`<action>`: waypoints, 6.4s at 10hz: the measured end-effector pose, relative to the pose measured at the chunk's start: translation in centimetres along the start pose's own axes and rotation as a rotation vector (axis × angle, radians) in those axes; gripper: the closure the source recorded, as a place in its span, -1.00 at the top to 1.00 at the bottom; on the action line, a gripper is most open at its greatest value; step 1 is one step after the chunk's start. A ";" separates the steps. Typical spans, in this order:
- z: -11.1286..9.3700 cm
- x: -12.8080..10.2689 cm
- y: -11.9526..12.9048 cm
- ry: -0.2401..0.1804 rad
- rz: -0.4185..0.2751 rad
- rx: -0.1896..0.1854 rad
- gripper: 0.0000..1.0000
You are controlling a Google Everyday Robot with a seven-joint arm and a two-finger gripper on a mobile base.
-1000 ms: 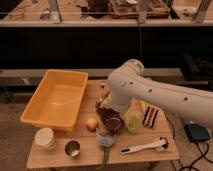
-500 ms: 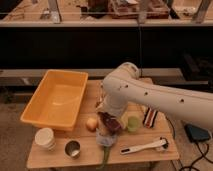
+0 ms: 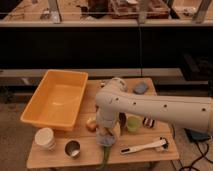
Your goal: Place towel in metal cup
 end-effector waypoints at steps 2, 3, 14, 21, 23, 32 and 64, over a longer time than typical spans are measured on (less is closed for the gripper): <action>3.0 -0.8 0.6 -0.035 -0.007 -0.004 0.60; 5.0 -1.4 0.8 -0.044 -0.023 -0.008 0.60; 9.4 0.4 0.8 0.016 -0.068 -0.004 0.59; 10.1 1.0 0.4 0.022 -0.092 -0.020 -0.17; 9.8 1.0 0.1 0.035 -0.091 -0.025 -0.17; 1.2 0.7 -3.5 0.031 -0.059 0.106 -0.60; 5.9 -13.3 -9.7 -0.496 -0.271 0.227 -0.60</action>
